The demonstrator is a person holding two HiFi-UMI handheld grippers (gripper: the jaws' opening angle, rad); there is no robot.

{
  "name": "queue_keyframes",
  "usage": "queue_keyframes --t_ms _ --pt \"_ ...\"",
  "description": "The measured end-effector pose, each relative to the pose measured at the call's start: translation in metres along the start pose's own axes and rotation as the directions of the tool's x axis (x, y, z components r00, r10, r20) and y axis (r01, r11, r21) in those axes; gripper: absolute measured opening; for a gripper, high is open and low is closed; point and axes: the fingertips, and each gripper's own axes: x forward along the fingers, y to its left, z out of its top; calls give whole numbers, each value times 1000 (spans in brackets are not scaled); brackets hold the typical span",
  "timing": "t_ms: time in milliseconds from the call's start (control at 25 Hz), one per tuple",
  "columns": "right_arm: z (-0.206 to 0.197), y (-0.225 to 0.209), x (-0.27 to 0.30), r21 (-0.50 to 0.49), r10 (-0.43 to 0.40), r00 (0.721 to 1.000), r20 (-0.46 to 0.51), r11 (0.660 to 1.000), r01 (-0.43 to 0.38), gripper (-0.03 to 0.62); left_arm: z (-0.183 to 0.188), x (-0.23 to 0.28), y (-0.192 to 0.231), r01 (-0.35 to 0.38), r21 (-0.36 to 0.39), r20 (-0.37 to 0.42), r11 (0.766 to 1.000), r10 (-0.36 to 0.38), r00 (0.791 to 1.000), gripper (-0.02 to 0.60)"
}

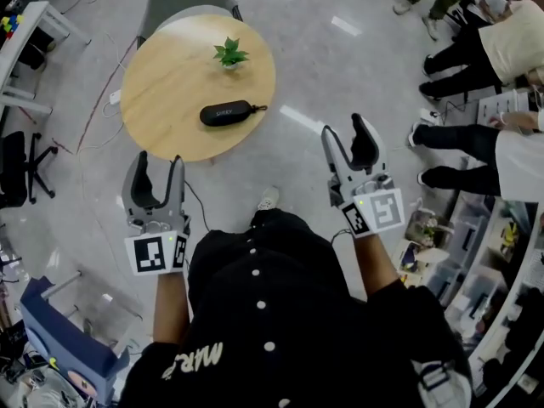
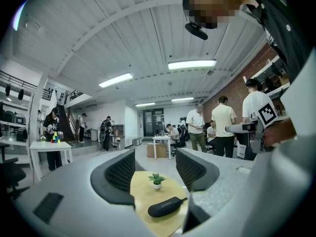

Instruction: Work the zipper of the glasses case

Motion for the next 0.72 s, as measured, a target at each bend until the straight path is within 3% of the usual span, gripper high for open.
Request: queue_keyframes --t_ms 280,720 --pt "-10 -37 24 25 40 999 -19 999 -40 236 -2 25 -7 -61 4 -25 998 61 998 242" --pt "-25 -49 44 43 73 997 -37 997 -71 235 -10 39 -7 -88 7 -49 996 89 995 242"
